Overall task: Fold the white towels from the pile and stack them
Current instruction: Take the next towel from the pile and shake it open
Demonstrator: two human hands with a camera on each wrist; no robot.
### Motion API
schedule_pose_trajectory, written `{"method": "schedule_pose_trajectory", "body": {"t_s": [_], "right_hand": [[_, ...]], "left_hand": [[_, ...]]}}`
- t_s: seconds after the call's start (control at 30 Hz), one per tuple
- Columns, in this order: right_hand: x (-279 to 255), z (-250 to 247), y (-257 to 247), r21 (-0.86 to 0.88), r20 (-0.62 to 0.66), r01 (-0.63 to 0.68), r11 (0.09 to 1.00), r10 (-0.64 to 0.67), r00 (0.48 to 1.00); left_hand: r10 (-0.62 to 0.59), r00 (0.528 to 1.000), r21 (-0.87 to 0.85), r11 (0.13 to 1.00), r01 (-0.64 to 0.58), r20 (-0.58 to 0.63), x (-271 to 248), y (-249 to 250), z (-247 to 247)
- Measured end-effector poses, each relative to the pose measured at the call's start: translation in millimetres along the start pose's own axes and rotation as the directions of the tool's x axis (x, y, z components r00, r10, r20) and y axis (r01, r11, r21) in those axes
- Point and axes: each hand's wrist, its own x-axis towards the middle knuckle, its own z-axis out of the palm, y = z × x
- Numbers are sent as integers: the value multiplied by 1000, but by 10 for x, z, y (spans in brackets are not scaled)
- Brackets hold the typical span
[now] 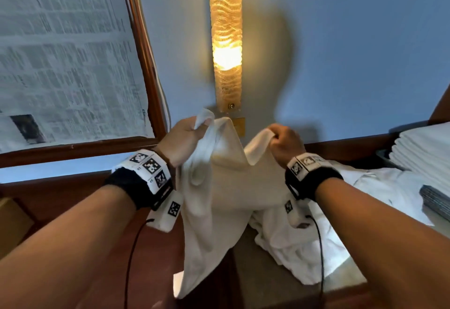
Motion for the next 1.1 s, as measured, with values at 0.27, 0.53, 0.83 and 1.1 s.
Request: {"method": "schedule_pose_trajectory", "body": {"t_s": [0.27,0.53,0.83,1.1], "right_hand": [[-324,-141,-1640,47,12,381,924,-382,924],[-1082,72,-2017,-12,137,386,922,-381,914],[-1801,347,-1321,7,87,-99,995,98,991],[-1902,92,-2513,104,70,233,967,-240,968]], "left_hand": [[31,999,-141,989,-35,-33,-458,161,-178],[-127,988,-250,963,101,-89,-1128,264,-933],[-262,936,-361,918,166,-236,-1891,564,-1572],[-203,959,-237,959,154,-196,-2176,571,-1127]]}}
